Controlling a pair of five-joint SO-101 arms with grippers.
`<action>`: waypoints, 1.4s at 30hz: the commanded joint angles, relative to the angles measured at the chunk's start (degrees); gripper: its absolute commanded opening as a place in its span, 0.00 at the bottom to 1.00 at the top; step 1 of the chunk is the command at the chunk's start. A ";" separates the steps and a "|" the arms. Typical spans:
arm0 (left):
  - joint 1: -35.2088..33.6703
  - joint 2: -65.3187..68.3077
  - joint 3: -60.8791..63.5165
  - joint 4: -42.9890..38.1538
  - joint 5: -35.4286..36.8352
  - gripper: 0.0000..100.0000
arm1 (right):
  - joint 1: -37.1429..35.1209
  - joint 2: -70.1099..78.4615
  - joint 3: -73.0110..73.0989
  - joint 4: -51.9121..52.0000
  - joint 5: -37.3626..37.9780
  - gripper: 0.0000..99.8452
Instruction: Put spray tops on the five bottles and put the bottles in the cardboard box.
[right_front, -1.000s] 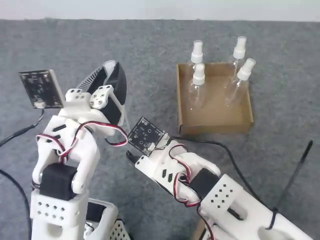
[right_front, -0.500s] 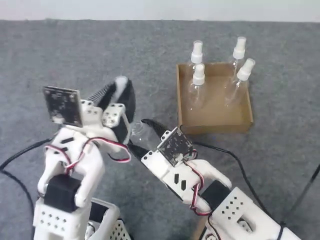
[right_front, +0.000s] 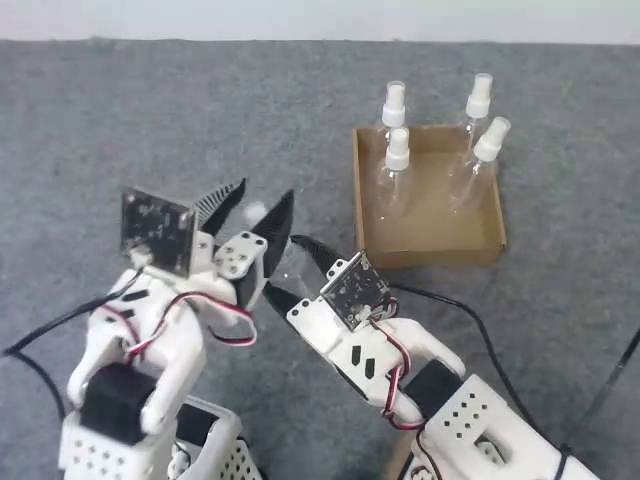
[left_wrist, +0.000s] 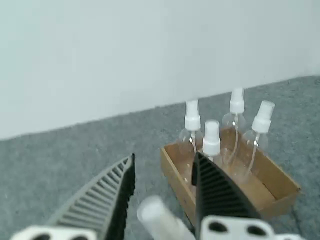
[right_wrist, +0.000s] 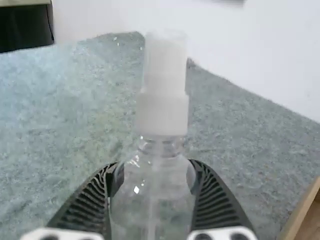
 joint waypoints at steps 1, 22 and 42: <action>-0.70 -0.88 -4.00 0.09 -1.14 0.15 | 0.48 -2.59 -0.62 -1.36 -0.62 0.01; -4.92 -0.88 9.36 -4.22 -2.73 0.15 | 0.40 -3.03 -0.44 -1.27 -0.62 0.01; -10.81 -1.49 -1.63 3.43 -2.55 0.16 | 5.49 -2.24 -9.58 7.69 -0.79 0.01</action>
